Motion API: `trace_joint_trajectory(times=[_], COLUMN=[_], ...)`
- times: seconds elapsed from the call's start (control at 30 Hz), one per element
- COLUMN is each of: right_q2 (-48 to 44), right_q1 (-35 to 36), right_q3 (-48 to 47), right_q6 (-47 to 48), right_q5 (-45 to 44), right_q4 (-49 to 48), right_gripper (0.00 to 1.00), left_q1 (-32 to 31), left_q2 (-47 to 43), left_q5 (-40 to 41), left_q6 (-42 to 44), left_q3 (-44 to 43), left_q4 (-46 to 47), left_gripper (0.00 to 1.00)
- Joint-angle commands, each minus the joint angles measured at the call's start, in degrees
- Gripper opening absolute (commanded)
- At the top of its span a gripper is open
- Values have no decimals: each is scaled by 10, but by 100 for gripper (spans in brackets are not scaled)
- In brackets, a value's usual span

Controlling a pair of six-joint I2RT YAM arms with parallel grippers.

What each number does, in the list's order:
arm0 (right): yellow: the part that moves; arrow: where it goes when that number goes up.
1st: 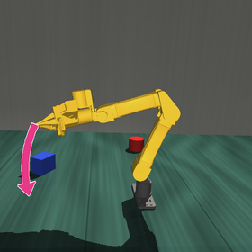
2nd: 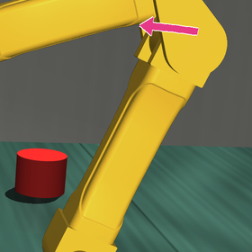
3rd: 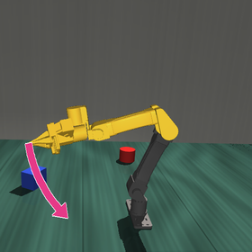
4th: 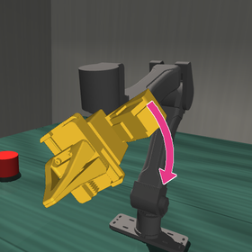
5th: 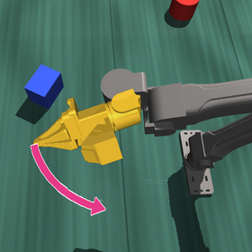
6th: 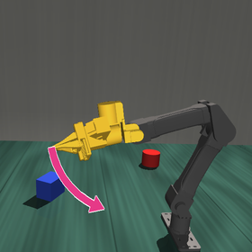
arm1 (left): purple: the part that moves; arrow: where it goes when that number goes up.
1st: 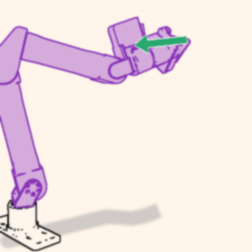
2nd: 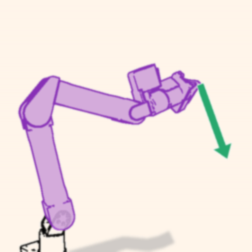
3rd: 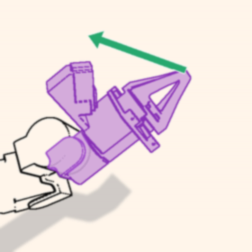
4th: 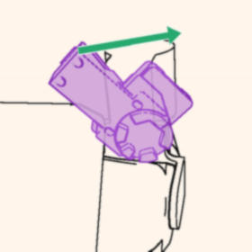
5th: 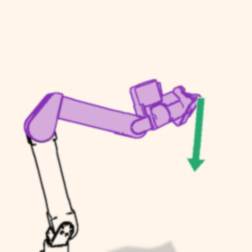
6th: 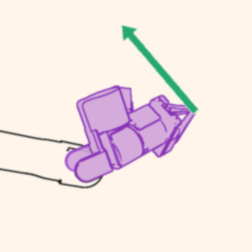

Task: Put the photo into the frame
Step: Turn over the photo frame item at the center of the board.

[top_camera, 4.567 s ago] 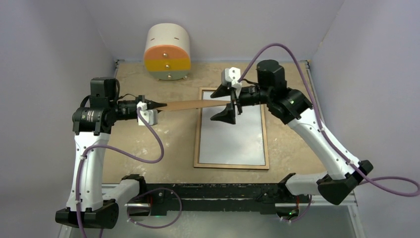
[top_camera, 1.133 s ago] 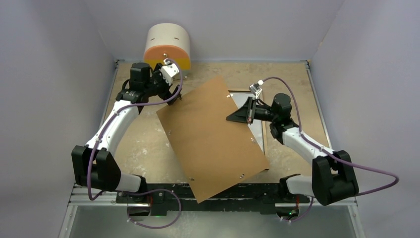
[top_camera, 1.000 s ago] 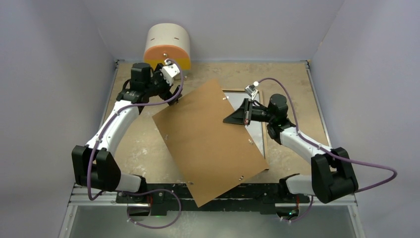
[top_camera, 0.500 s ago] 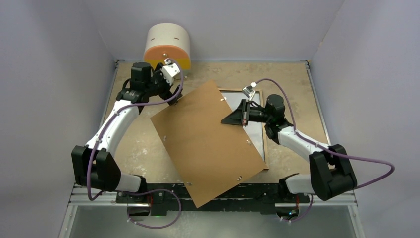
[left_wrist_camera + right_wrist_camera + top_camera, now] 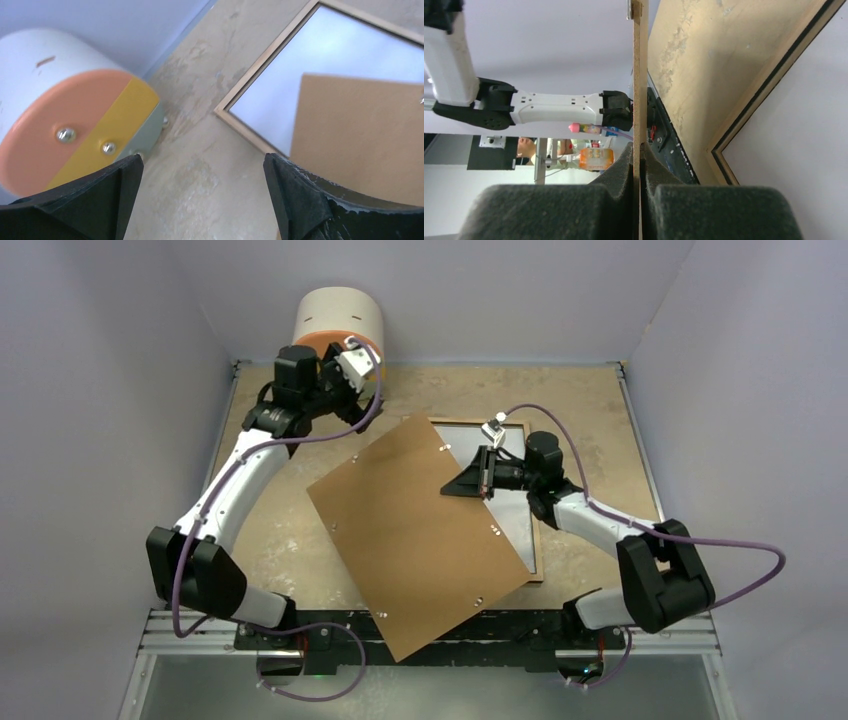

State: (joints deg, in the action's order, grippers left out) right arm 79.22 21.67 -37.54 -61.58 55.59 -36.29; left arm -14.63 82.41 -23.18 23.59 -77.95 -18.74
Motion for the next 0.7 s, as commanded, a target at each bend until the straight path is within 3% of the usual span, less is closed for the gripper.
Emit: trace_joint_trajectory(times=[0.0,0.2,0.67], right_q2=[8,13,29], right_q1=[18,42,70], right_q3=[-37,-57,-73], right_q6=[9,30,32], right_q5=[-11,-27,-46], right_q4=[0,26,29], right_gripper=[0,0,0], left_q1=[-56,-125,-176], left_q2=[27,65,82], left_q5=[13,52,66], left_q6=[6,0,15], left_q3=[-58,-92,-81], left_q4=[3,14,4], left_gripper=[98,99,99])
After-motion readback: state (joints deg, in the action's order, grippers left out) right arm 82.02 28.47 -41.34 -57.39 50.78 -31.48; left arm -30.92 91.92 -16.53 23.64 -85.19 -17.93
